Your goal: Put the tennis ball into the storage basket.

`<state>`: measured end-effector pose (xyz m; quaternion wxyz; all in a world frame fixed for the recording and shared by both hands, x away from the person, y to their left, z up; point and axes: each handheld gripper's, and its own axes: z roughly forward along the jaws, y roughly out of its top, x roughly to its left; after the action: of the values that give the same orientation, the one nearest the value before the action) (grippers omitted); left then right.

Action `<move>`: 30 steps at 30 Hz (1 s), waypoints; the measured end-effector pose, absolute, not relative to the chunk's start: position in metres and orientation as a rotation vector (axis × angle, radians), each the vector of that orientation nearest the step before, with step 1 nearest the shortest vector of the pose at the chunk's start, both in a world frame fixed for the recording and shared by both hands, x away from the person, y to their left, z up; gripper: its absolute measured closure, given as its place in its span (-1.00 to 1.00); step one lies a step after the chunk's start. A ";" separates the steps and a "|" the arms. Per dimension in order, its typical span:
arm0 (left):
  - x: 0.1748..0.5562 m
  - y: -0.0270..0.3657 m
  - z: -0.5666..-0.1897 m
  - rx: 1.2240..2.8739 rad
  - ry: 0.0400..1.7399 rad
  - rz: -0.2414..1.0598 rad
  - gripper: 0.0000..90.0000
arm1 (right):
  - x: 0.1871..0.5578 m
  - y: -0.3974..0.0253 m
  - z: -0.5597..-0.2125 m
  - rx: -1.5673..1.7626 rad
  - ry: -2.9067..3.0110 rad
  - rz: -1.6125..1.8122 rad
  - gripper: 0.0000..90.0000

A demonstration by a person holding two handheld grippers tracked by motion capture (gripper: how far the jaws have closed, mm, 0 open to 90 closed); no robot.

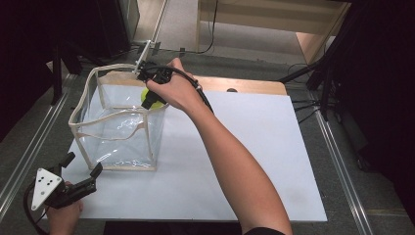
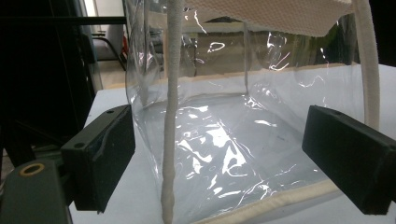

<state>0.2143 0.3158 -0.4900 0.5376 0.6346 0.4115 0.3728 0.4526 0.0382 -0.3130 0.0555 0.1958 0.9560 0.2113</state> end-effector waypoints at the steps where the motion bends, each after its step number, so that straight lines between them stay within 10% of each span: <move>1: 0.214 0.316 -0.490 1.510 0.981 0.887 -0.78 | 0.452 0.038 -0.312 0.594 2.900 0.651 -0.62; 30: 0.214 0.315 -0.490 1.512 0.979 0.891 -0.78 | 0.431 -0.022 -0.305 0.692 2.831 0.715 -0.75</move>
<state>0.2143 0.3146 -0.4900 0.5363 0.6350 0.4113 0.3742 0.4308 -0.0219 -0.3052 0.0705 0.2300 0.9411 0.2375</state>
